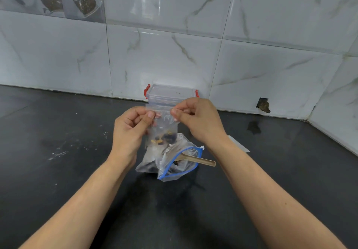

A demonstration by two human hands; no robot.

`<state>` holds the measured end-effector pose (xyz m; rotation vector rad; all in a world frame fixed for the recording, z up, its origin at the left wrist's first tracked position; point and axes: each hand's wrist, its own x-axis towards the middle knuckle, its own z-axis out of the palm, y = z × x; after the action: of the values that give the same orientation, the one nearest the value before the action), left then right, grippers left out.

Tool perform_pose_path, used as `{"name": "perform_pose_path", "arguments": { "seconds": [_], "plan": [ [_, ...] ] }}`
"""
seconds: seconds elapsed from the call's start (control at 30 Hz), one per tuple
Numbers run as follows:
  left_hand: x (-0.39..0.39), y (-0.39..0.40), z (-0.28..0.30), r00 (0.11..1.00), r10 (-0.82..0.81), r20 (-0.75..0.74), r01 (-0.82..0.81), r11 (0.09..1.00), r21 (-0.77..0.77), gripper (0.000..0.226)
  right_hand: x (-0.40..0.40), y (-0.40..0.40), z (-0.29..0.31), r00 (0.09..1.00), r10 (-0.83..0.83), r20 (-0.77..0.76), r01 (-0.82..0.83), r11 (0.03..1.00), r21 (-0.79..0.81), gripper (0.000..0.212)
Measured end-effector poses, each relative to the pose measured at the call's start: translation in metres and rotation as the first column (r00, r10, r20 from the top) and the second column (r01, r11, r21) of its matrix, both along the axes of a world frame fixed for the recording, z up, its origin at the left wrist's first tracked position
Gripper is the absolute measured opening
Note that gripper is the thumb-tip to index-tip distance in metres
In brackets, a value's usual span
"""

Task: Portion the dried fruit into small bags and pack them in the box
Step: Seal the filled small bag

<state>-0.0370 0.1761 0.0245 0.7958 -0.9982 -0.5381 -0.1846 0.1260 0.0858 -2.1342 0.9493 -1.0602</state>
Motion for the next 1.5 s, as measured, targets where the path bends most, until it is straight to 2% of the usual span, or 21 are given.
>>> {"name": "perform_pose_path", "arguments": {
  "seconds": [0.1,0.13,0.2,0.27,0.37,0.43,0.5,0.6,0.67,0.77,0.93,1.07,1.27,1.43,1.5],
  "plan": [
    [0.007,-0.001,-0.003,1.000,-0.008,-0.016,0.009,1.000,0.002,0.004,-0.003,-0.002,-0.004,0.991,0.099,0.094,-0.112,0.984,0.141,0.017],
    [0.008,-0.001,-0.003,1.000,-0.008,-0.019,0.008,1.000,-0.001,0.011,-0.004,-0.003,-0.006,0.989,0.111,0.096,-0.125,0.980,0.153,0.017],
    [0.008,-0.001,-0.004,1.000,-0.002,-0.019,0.002,1.000,0.006,0.021,-0.006,-0.005,-0.008,0.991,0.115,0.072,-0.124,0.984,0.132,0.011],
    [0.006,-0.001,-0.003,1.000,0.011,-0.009,-0.011,1.000,0.013,0.014,-0.005,-0.007,-0.010,0.993,0.108,0.046,-0.112,0.990,0.091,0.004],
    [0.000,-0.001,-0.001,0.999,-0.004,-0.042,0.004,1.000,0.009,0.007,-0.002,-0.009,-0.010,0.999,0.017,0.028,-0.017,1.000,-0.005,0.016],
    [-0.001,-0.001,0.000,0.997,-0.005,-0.073,0.007,1.000,0.020,0.008,0.000,-0.009,-0.011,1.000,-0.030,0.003,0.030,0.999,-0.042,0.013],
    [0.001,-0.002,-0.002,0.997,0.005,-0.079,-0.002,0.999,0.033,0.008,0.000,-0.011,-0.013,1.000,-0.009,0.012,0.009,1.000,0.022,0.006],
    [0.004,-0.004,-0.005,0.995,0.042,-0.088,-0.040,0.999,0.034,0.005,-0.004,-0.014,-0.019,0.993,0.121,0.015,-0.122,0.971,0.206,0.032],
    [0.005,-0.009,-0.002,0.994,0.072,-0.087,-0.069,0.997,0.035,0.009,-0.006,-0.016,-0.021,0.988,0.153,-0.023,-0.143,0.962,0.233,0.027],
    [0.011,-0.020,0.009,0.996,0.083,-0.022,-0.081,0.993,0.091,0.011,-0.001,-0.022,-0.014,0.994,0.099,0.047,-0.108,0.964,0.243,0.014],
    [0.041,-0.045,0.032,0.998,0.000,0.070,-0.019,0.962,0.272,0.020,0.012,-0.046,0.005,0.991,0.003,0.136,-0.050,0.939,0.339,0.010],
    [0.054,-0.071,0.022,0.991,0.031,0.130,-0.082,0.913,0.400,0.018,0.029,-0.076,-0.001,0.998,-0.023,0.065,-0.005,0.913,0.409,0.013],
    [0.065,-0.106,-0.004,0.990,0.089,0.113,-0.132,0.874,0.468,0.019,0.047,-0.116,-0.020,0.999,-0.028,-0.040,0.045,0.843,0.536,0.009],
    [0.068,-0.114,-0.014,0.989,0.119,0.087,-0.146,0.859,0.491,0.018,0.055,-0.126,-0.022,0.992,0.018,-0.125,0.064,0.786,0.615,0.024],
    [0.075,-0.143,-0.027,0.986,0.137,0.093,-0.165,0.823,0.544,0.017,0.063,-0.152,-0.031,0.987,0.038,-0.155,0.073,0.758,0.649,0.026]
  ]
}}
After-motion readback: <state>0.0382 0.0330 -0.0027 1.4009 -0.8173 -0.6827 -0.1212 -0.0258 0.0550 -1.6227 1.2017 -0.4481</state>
